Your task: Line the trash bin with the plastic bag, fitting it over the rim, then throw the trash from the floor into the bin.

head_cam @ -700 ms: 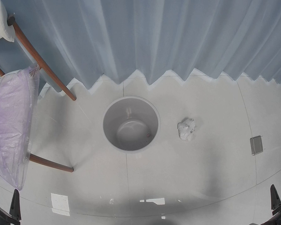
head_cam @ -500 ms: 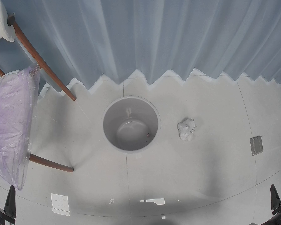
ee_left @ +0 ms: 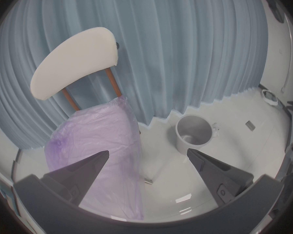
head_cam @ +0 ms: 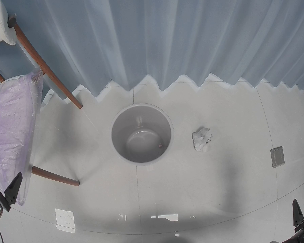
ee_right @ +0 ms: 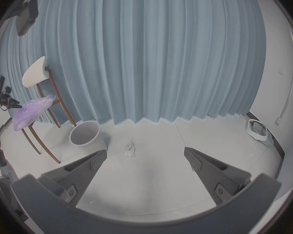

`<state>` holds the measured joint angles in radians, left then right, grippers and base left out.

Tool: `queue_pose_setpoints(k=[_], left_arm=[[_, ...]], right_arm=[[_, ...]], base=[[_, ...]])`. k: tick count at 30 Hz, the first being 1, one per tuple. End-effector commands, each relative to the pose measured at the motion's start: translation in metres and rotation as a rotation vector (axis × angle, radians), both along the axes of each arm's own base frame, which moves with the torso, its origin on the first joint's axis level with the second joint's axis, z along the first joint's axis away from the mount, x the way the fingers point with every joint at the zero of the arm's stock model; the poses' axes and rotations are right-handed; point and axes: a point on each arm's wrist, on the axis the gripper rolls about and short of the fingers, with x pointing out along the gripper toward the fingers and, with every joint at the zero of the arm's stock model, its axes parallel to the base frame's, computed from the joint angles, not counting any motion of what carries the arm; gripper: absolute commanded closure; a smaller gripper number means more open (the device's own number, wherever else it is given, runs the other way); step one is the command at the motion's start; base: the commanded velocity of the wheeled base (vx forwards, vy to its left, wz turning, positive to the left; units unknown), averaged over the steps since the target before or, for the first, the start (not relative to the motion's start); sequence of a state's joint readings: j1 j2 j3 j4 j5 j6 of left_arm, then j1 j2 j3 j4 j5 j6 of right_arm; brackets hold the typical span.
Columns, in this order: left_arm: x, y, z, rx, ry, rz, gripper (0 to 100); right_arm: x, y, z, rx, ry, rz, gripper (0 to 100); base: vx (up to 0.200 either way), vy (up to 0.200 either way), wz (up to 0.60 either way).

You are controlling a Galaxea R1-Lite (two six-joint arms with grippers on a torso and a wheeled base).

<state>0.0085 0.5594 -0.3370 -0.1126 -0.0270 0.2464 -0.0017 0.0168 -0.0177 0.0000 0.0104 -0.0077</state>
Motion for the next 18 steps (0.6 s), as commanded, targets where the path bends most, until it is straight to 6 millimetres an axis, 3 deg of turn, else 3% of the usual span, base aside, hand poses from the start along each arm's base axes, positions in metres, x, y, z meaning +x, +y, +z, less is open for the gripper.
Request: queue_pose_setpoints(k=[1, 4, 5, 7, 12, 18], left_arm=[[0.050, 0.001, 0.012, 0.077, 0.106, 0.011, 0], [0.078, 0.003, 0.015, 0.113, 0.087, 0.029, 0], [0.078, 0.003, 0.015, 0.113, 0.087, 0.029, 0], [0.114, 0.007, 0.018, 0.180, 0.066, 0.075, 0], [0.151, 0.010, 0.017, 0.205, 0.063, 0.098, 0], [0.169, 0.013, 0.002, 0.263, 0.149, 0.143, 0]], right_arm=[[0.000, 0.000, -0.005, 0.000, 0.001, 0.000, 0], [0.000, 0.000, -0.005, 0.000, 0.001, 0.002, 0], [0.000, 0.000, -0.005, 0.000, 0.001, 0.002, 0], [0.000, 0.000, -0.005, 0.000, 0.001, 0.004, 0], [0.000, 0.000, -0.005, -0.002, -0.001, 0.005, 0], [0.000, 0.000, -0.005, -0.002, -0.001, 0.007, 0]], base=[[0.000, 0.000, 0.00], [0.000, 0.000, 0.00], [0.000, 0.000, 0.00], [0.000, 0.000, 0.00], [0.000, 0.000, 0.00], [0.000, 0.000, 0.00]])
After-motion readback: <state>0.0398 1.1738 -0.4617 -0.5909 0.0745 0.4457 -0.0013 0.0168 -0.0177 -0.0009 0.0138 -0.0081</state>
